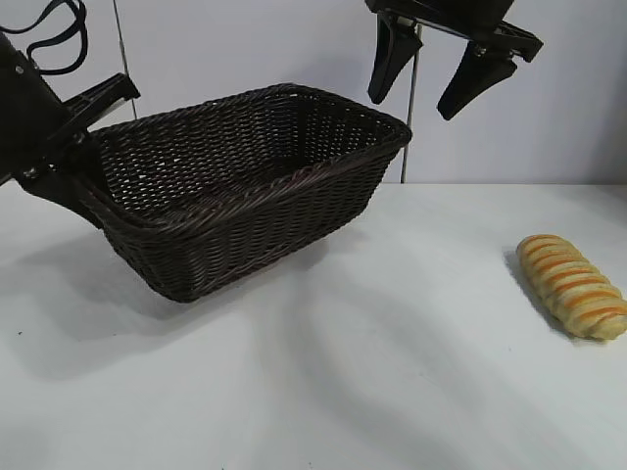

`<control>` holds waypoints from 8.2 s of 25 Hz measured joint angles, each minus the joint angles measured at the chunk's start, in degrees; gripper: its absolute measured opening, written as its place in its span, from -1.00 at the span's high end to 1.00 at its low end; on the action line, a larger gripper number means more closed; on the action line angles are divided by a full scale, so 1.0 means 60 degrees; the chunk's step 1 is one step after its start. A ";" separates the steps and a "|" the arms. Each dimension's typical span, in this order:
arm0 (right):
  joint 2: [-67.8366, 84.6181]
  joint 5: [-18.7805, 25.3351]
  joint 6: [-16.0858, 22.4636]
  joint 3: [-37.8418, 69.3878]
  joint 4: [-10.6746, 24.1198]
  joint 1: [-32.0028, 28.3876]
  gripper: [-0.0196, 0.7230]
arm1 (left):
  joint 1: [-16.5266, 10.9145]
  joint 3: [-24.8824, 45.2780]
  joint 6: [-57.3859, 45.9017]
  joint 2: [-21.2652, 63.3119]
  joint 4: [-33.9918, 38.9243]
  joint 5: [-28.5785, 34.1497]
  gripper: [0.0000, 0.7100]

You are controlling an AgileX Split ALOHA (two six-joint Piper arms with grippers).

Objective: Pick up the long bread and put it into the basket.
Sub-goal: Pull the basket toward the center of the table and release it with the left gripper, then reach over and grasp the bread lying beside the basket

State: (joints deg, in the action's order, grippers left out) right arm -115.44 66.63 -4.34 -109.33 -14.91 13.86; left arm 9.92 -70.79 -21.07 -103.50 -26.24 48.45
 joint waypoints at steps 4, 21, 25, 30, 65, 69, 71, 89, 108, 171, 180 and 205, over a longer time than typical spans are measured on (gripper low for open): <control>0.0000 0.0012 0.0000 0.0000 -0.0009 0.0000 -0.59 | -0.0508 -0.0251 0.0873 -0.0007 -0.0110 0.0354 0.70; 0.0000 0.0050 0.0000 0.0000 -0.0009 0.0000 -0.59 | -0.0725 -0.3740 0.3849 -0.2225 -0.0281 0.2793 0.70; 0.0000 0.0050 0.0000 0.0000 -0.0042 0.0000 -0.59 | -0.0690 -0.4800 0.4182 -0.2925 -0.0340 0.3317 0.70; 0.0000 0.0072 0.0000 0.0000 -0.0082 0.0000 -0.59 | -0.0522 -0.5369 0.4580 -0.3508 -0.0313 0.3406 0.70; 0.0000 0.0079 0.0000 0.0000 -0.0087 0.0000 -0.59 | -0.0139 -0.5412 0.5031 -0.4485 0.0167 0.3433 0.69; 0.0000 0.0069 0.0000 0.0000 -0.0087 0.0000 -0.59 | -0.0139 -0.5412 0.5031 -0.4485 0.0060 0.3433 0.32; 0.0000 0.0069 0.0000 0.0000 -0.0087 0.0000 -0.59 | -0.0139 -0.5412 0.5031 -0.4485 0.0007 0.3442 -0.04; 0.0000 0.0069 0.0000 0.0000 -0.0087 0.0000 -0.59 | -0.0169 -0.5412 0.4988 -0.2469 -0.0021 0.3512 -0.65; 0.0000 0.0086 0.0000 0.0000 -0.0119 0.0000 -0.59 | -0.0140 -0.5412 0.3512 -0.1317 -0.0628 0.3651 -0.65; 0.0000 0.0686 0.0970 0.0000 0.2842 -0.1525 -0.59 | -0.0095 -0.3719 0.3599 -0.1310 -0.1321 0.2572 -0.65; 0.0000 0.0677 0.0970 0.1313 0.2842 -0.1525 -0.59 | -0.0095 -0.3719 0.3603 -0.1310 -0.1321 0.2572 -0.65; 0.0000 -0.0044 0.1011 0.2833 0.3410 -0.1990 -0.59 | -0.0095 -0.3719 0.3603 -0.1310 -0.1321 0.2572 -0.65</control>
State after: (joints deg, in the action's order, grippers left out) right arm -115.44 66.36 1.73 -92.33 5.55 1.92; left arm 9.35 -93.10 0.55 -111.36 -34.17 63.88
